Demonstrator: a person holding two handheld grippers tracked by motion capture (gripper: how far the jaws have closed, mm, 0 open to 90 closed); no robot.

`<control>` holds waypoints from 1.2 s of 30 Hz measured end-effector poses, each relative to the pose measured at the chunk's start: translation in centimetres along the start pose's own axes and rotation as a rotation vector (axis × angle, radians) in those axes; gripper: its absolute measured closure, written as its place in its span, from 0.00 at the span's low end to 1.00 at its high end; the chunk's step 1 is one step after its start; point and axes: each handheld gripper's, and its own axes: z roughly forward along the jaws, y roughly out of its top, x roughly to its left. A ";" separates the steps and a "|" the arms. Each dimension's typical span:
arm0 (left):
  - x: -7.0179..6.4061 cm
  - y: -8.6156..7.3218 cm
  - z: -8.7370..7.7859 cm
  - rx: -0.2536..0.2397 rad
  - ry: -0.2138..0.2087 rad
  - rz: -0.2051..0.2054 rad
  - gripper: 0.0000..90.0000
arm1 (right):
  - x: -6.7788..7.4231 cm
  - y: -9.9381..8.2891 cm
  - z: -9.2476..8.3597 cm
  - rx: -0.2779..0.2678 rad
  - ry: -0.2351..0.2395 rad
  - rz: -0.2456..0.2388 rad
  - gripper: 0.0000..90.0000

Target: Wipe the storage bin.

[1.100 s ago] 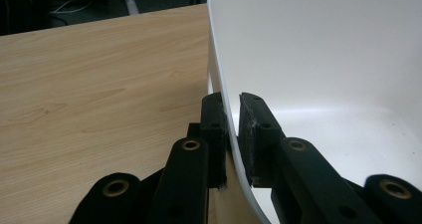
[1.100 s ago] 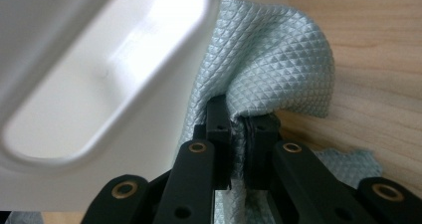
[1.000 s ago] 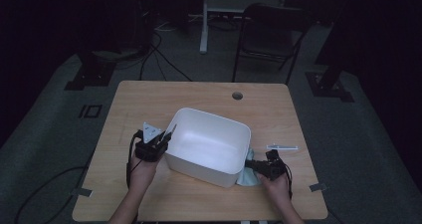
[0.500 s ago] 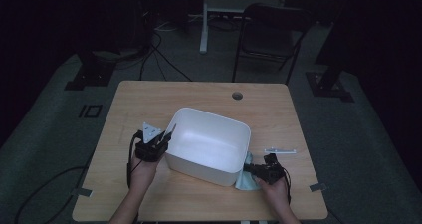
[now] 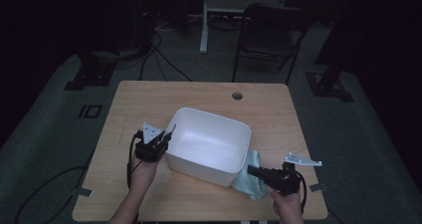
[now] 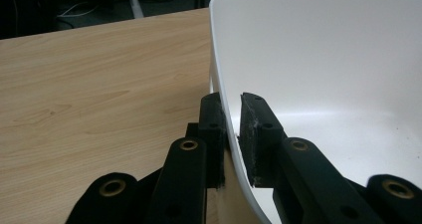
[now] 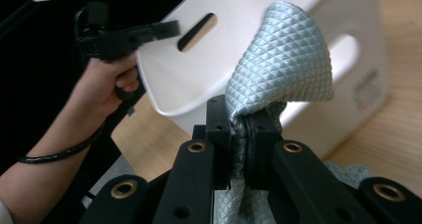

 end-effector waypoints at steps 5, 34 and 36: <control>0.1 0.0 0.0 0.001 -0.015 0.001 0.89 | -0.3 -0.2 1.3 0.017 -0.001 0.005 0.93; 0.0 0.2 0.0 0.026 -0.015 0.026 0.90 | -5.6 -2.5 5.3 0.169 -0.133 0.075 0.94; 0.0 0.2 0.0 0.027 -0.016 0.027 0.89 | -6.1 -2.6 5.6 0.189 -0.140 0.079 0.94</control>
